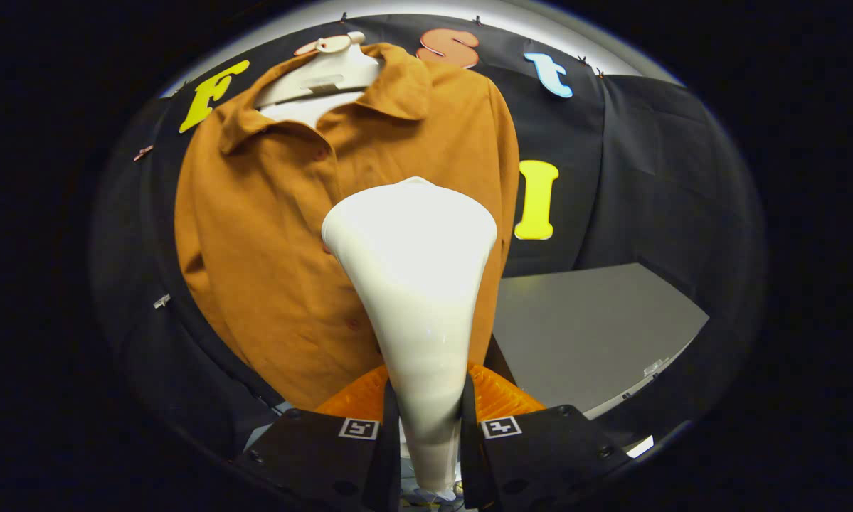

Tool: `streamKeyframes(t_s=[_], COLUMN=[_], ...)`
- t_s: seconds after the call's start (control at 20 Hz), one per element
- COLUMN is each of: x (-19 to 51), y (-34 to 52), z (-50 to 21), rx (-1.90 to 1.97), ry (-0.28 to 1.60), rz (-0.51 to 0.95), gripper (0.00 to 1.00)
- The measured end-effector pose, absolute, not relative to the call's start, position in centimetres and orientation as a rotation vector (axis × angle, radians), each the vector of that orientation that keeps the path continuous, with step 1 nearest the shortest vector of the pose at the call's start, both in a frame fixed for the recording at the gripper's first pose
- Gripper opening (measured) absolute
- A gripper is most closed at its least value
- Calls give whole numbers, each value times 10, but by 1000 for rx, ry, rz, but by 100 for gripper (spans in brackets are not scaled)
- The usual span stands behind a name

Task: Iron the clothes twice with a garment steamer, once on the left side and once on the right side.

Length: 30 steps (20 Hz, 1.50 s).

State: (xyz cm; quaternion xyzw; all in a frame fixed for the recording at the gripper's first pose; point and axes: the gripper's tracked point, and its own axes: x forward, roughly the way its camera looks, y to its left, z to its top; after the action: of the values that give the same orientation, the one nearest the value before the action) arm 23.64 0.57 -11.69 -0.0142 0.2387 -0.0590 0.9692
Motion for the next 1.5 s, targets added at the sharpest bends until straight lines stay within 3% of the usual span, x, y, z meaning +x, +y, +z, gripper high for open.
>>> streamKeyframes(t_s=[0.5, 0.95, 1.5], x=[259, 301, 280], y=[113, 132, 119], z=[-89, -121, -186], rx=[-39, -69, -83], ry=[401, 451, 588], rz=[40, -23, -81], gripper=[37, 37, 37])
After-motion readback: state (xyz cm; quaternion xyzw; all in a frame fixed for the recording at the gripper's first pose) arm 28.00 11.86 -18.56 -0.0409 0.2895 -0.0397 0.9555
